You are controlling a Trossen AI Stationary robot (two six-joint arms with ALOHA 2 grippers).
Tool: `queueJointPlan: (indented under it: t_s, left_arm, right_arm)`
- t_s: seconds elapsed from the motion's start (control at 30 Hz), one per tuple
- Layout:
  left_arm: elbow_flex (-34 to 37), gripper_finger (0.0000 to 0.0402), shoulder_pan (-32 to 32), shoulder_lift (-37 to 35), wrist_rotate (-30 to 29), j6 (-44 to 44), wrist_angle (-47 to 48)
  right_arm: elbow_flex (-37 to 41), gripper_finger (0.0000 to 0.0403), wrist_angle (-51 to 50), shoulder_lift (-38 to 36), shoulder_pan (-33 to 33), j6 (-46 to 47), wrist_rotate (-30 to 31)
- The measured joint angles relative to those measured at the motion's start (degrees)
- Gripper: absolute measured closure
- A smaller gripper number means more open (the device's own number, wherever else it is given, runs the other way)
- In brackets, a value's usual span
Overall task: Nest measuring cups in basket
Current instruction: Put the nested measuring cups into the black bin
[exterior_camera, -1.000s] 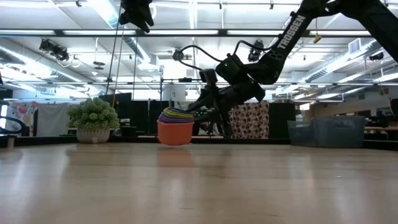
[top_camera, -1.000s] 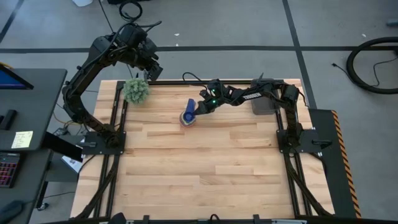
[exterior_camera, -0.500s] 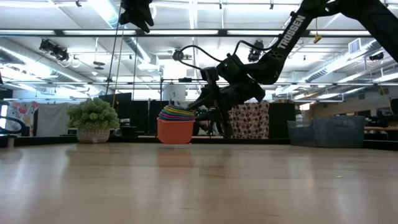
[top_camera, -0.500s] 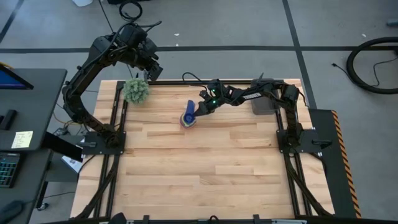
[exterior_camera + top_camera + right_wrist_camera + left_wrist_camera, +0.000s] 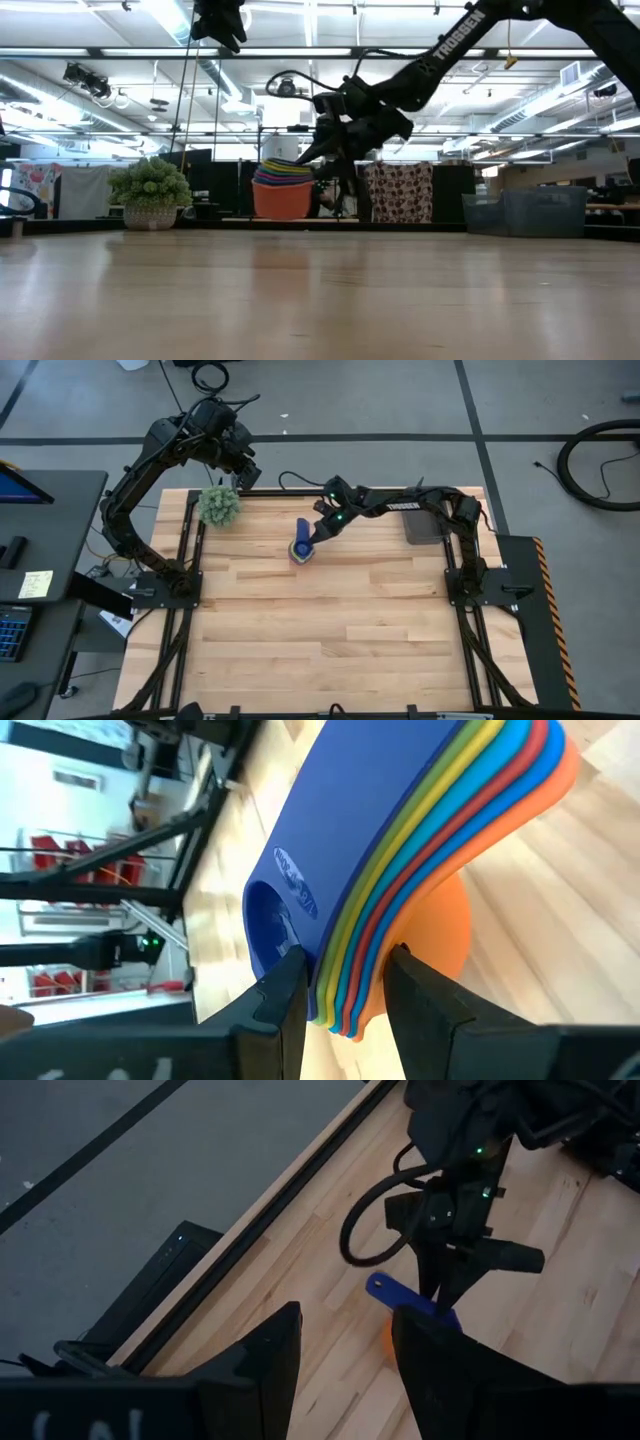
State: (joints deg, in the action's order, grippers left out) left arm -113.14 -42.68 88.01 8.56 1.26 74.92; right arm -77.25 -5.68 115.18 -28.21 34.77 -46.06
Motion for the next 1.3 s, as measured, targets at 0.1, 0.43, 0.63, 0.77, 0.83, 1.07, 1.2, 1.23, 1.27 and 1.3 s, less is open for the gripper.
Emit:
queueJointPlan:
  t_s: [0.1, 0.43, 0.63, 0.77, 0.83, 1.07, 1.2, 1.23, 1.27, 1.3]
  left_arm:
    - [0.0, 0.0239, 0.0, 0.0, 0.01, 0.0, 0.01]
    - [0.0, 0.0239, 0.13, 0.0, 0.0, 1.38, 0.96]
    - [0.0, 0.0239, 0.17, 0.0, 0.0, 1.41, 1.2]
    - [0.0, 0.0239, 0.17, 0.0, 0.0, 1.44, 1.53]
    - [0.0, 0.0239, 0.17, 0.0, 0.02, 1.46, 1.61]
    - [0.0, 0.0239, 0.15, 0.0, 0.02, 1.53, 1.61]
    - [0.0, 0.0239, 0.13, 0.0, 0.0, 1.53, 1.63]
    - [0.0, 0.0239, 0.15, 0.0, 0.02, 1.53, 1.63]
    - [0.0, 0.0239, 0.15, 0.0, 0.02, 1.53, 1.63]
    - [0.0, 0.0239, 0.15, 0.0, 0.02, 1.53, 1.61]
  right_arm:
    - [-2.33, 0.0282, -5.39, 0.0, -0.2, -2.3, 0.06]
    - [-7.23, 0.0283, -20.13, 0.0, -2.38, -8.43, -2.02]
    - [-8.95, 0.0284, -28.64, 0.0, -4.75, -13.56, -2.28]
    - [-9.01, 0.0284, -31.86, 0.0, -6.54, -16.25, -4.58]
    - [-9.01, 0.0284, -33.21, 0.0, -7.23, -17.33, -4.9]
    - [-9.01, 0.0284, -38.76, 0.0, -9.36, -20.52, -7.62]
    - [-9.01, 0.0284, -40.8, 0.0, -10.39, -22.05, -9.32]
    - [-9.03, 0.0284, -41.19, 0.0, -10.58, -22.33, -9.32]
    - [-9.03, 0.0285, -41.61, 0.0, -10.69, -22.69, -9.25]
    - [-9.02, 0.0285, -41.98, -0.07, -10.81, -22.79, -8.97]
